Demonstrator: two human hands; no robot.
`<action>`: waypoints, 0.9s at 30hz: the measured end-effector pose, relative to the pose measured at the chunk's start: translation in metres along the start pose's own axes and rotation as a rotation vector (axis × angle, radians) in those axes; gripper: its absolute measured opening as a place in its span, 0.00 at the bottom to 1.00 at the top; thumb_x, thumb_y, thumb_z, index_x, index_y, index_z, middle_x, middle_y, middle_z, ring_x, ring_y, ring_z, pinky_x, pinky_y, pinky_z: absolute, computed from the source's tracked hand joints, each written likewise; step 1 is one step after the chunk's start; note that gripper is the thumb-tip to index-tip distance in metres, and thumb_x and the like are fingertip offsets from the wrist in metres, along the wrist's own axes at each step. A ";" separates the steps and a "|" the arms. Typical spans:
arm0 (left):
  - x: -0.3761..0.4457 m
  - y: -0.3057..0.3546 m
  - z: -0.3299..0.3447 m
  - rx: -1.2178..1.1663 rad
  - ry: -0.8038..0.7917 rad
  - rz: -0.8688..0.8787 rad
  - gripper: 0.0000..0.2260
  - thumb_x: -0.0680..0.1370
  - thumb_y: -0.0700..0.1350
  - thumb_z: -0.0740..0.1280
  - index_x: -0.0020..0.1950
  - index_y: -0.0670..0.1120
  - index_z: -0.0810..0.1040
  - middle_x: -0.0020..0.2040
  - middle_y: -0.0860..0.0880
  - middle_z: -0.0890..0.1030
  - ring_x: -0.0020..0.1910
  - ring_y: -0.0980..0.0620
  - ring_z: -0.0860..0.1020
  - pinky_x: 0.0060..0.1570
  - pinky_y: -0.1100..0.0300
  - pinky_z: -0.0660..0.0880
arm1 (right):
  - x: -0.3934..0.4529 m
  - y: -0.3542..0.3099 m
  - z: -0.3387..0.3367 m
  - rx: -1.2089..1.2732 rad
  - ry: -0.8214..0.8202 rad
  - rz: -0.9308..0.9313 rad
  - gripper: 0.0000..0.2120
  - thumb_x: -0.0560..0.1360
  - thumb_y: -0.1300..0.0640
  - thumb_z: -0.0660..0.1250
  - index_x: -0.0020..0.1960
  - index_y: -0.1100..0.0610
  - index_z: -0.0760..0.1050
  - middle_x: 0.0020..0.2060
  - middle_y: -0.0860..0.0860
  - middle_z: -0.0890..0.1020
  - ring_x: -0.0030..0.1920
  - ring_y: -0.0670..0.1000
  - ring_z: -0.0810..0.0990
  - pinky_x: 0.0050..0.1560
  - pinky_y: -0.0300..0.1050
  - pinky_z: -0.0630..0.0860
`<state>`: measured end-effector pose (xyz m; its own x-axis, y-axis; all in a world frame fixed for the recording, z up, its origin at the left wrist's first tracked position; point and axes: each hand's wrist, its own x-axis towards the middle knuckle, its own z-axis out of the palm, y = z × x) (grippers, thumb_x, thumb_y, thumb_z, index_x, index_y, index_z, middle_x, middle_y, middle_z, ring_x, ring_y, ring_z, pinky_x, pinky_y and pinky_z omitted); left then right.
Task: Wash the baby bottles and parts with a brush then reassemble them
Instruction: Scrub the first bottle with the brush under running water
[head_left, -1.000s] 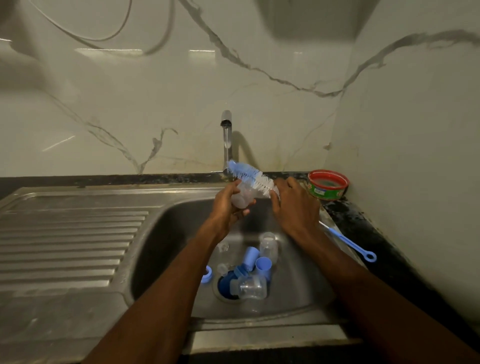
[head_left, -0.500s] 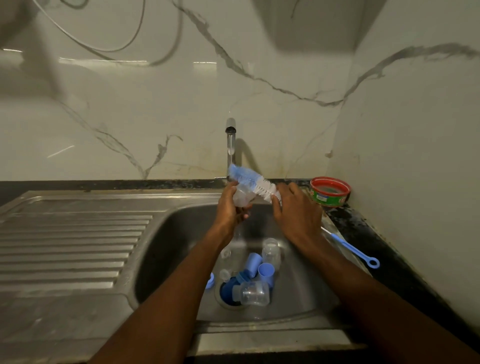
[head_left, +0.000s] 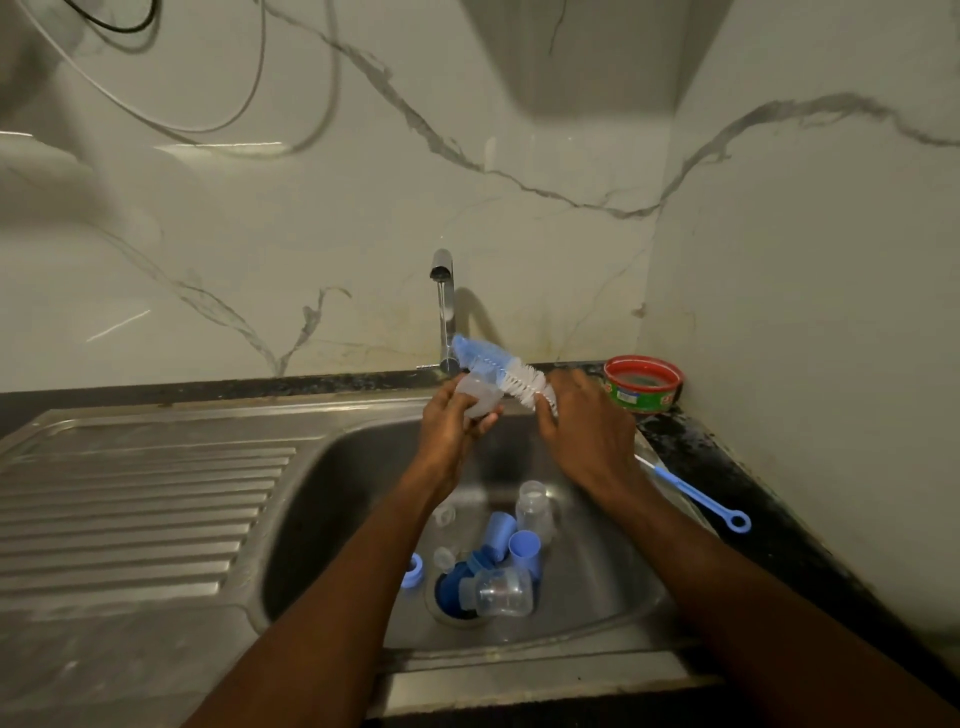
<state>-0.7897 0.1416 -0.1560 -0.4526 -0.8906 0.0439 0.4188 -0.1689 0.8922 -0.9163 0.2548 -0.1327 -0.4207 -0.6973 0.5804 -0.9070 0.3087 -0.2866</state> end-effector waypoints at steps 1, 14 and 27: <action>0.000 0.000 0.000 -0.004 -0.007 0.003 0.17 0.85 0.36 0.56 0.73 0.48 0.70 0.66 0.39 0.76 0.56 0.39 0.83 0.47 0.57 0.83 | 0.000 0.001 0.000 0.005 0.001 0.003 0.17 0.82 0.47 0.61 0.68 0.52 0.72 0.59 0.52 0.78 0.55 0.53 0.78 0.44 0.46 0.72; -0.004 0.007 -0.020 0.248 -0.125 -0.008 0.33 0.74 0.32 0.74 0.73 0.53 0.67 0.64 0.39 0.78 0.57 0.43 0.81 0.56 0.49 0.82 | 0.004 0.007 0.002 0.055 0.030 -0.029 0.17 0.79 0.47 0.67 0.64 0.53 0.76 0.54 0.53 0.82 0.51 0.55 0.81 0.47 0.52 0.80; -0.004 0.004 -0.026 0.391 -0.164 0.099 0.35 0.72 0.34 0.77 0.74 0.50 0.66 0.67 0.45 0.78 0.60 0.50 0.80 0.57 0.55 0.81 | 0.001 0.005 0.000 0.177 0.037 -0.138 0.12 0.73 0.43 0.67 0.48 0.50 0.81 0.40 0.46 0.83 0.41 0.50 0.79 0.39 0.44 0.72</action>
<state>-0.7655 0.1332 -0.1641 -0.5578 -0.8102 0.1801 0.1505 0.1146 0.9819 -0.9211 0.2551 -0.1333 -0.2960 -0.6999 0.6500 -0.9397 0.0912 -0.3297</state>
